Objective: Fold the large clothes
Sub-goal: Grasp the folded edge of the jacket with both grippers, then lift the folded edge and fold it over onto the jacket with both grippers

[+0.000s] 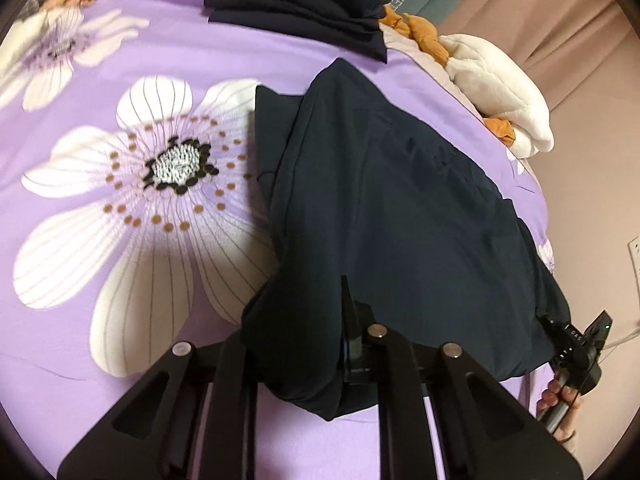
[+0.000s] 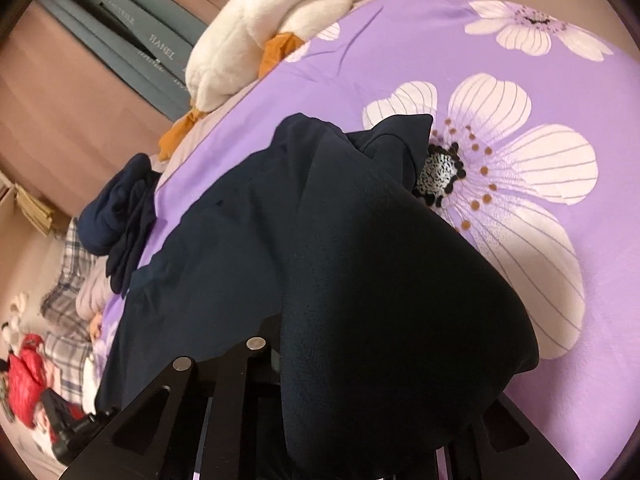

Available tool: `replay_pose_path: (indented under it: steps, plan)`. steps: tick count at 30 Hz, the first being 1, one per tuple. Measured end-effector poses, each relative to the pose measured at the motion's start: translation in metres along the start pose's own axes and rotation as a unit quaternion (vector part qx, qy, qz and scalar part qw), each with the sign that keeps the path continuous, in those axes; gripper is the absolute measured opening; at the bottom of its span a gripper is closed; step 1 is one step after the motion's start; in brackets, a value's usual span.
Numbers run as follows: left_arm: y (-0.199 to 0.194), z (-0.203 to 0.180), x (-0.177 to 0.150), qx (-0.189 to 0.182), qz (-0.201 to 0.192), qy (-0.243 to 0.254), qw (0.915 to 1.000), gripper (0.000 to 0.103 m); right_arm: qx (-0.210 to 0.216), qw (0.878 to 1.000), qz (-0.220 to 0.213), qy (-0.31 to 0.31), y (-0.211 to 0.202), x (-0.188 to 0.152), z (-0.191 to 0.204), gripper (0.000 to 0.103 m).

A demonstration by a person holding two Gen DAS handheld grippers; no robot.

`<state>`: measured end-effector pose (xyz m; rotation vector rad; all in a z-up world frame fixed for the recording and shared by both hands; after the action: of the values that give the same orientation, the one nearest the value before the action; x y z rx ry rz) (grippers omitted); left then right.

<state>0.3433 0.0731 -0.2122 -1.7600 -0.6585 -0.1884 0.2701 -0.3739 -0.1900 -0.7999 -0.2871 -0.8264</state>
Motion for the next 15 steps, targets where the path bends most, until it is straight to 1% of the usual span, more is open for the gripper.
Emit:
replay_pose_path:
  steps: [5, 10, 15]
  plan:
    - [-0.008, -0.003, -0.002, 0.007, -0.013, 0.015, 0.9998, 0.015, 0.000, 1.000, 0.002, -0.013, -0.002, -0.001, 0.006, 0.021]
    - [-0.015, -0.006, -0.005, 0.009, -0.014, 0.019, 0.9997, 0.016, 0.005, 1.000, 0.005, -0.010, -0.007, -0.006, 0.008, 0.021]
    - [-0.025, -0.003, -0.016, 0.008, -0.015, 0.021, 0.9996, 0.016, 0.006, 1.000, 0.008, -0.008, -0.015, -0.012, 0.011, 0.021]
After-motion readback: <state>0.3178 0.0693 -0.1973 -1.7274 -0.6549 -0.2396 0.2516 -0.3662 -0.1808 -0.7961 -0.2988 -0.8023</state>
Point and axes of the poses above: each gripper's, at about its wrist camera, not at the fingertips, and y roughly the way its jaws point, z to its left, x to its top, the point moved 3 cm from there along y, roughly the way its jaws point, and after that the axes turned 12 degrees about x, right-handed, at the moved point
